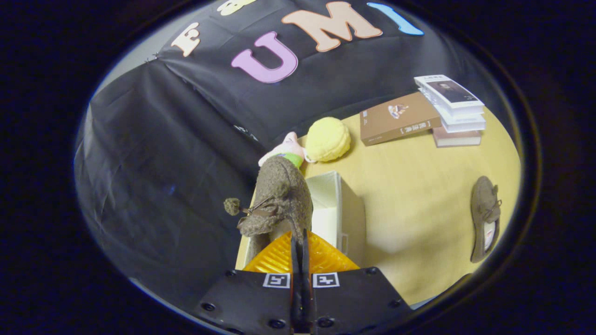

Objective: Open the storage box then place both shoes into the box .Put the left shoe in first, then the right shoe, with the right side of both shoes facing outward in a uniform manner.

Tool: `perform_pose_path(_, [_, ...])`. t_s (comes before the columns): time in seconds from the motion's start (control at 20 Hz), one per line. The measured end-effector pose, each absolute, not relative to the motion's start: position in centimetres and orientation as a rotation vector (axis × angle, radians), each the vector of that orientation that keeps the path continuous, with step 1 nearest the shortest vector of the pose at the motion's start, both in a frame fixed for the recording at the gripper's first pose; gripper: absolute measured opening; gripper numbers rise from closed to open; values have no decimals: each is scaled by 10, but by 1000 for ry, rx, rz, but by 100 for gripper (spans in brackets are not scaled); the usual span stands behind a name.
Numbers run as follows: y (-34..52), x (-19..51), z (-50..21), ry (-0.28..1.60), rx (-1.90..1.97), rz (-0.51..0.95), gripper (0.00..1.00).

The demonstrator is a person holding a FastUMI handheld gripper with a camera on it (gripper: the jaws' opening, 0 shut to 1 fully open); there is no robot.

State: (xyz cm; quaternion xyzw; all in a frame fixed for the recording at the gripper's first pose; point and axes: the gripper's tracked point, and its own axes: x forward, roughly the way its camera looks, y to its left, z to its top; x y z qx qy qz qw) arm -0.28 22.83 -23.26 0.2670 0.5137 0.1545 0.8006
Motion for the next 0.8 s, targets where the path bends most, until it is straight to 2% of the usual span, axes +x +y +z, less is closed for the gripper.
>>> perform_pose_path(0.45, [293, -27, -293, 1216, 527, 266, 4])
perform_pose_path(0.8, [311, -31, -336, 1277, 505, 148, 4])
